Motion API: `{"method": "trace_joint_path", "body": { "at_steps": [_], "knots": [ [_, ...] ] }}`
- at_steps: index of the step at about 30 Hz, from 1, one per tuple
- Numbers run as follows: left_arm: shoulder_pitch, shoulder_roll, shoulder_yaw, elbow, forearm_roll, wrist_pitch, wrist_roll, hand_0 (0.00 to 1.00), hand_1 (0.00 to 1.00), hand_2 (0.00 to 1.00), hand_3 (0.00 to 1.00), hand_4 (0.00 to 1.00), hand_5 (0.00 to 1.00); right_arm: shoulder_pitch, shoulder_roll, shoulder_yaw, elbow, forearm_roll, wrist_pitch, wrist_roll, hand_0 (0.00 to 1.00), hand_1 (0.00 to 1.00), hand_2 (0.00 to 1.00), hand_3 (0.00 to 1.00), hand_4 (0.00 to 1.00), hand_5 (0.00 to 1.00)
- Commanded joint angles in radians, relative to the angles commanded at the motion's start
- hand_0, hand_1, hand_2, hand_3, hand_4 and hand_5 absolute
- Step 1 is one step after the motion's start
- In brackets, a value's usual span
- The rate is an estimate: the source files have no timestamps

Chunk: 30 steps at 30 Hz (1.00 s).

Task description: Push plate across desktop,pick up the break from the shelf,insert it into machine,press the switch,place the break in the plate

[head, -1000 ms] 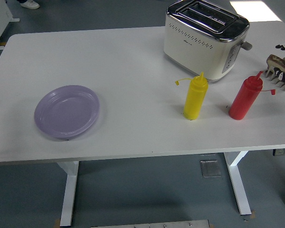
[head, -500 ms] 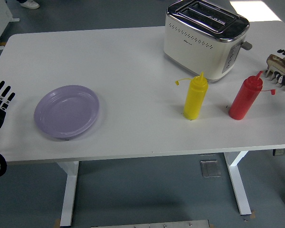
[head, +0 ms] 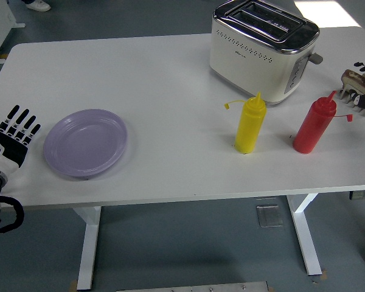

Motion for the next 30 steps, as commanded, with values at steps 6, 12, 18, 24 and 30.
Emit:
{"method": "trace_joint_path", "body": {
  "at_steps": [6,12,18,24,30],
  "knots": [
    [-0.005,-0.006,0.015,0.001,-0.01,-0.001,0.002,0.853,0.776,0.723,0.728,0.806,0.998,0.006,0.004,-0.012,-0.009,-0.009,-0.009,-0.012,0.593,0.648,0.664,0.739,0.625,0.093],
    [-0.007,-0.018,0.042,0.006,-0.019,-0.002,0.002,0.852,0.775,0.721,0.725,0.805,0.998,0.012,0.008,-0.022,-0.014,-0.018,-0.026,-0.018,0.581,0.629,0.606,0.717,0.558,0.066],
    [-0.014,-0.027,0.069,0.011,-0.027,-0.003,0.003,0.85,0.773,0.718,0.723,0.804,0.998,0.015,0.012,-0.026,-0.019,-0.027,-0.042,-0.02,0.56,0.606,0.567,0.665,0.547,0.067],
    [-0.021,-0.031,0.088,0.015,-0.034,-0.004,0.005,0.849,0.773,0.716,0.722,0.803,0.998,0.017,0.013,-0.027,-0.024,-0.038,-0.048,-0.024,0.55,0.601,0.562,0.652,0.542,0.064],
    [-0.029,-0.035,0.107,0.018,-0.038,-0.004,0.006,0.847,0.771,0.716,0.72,0.802,0.998,0.016,0.014,-0.029,-0.023,-0.04,-0.053,-0.025,0.546,0.6,0.555,0.648,0.55,0.068]
  ]
}}
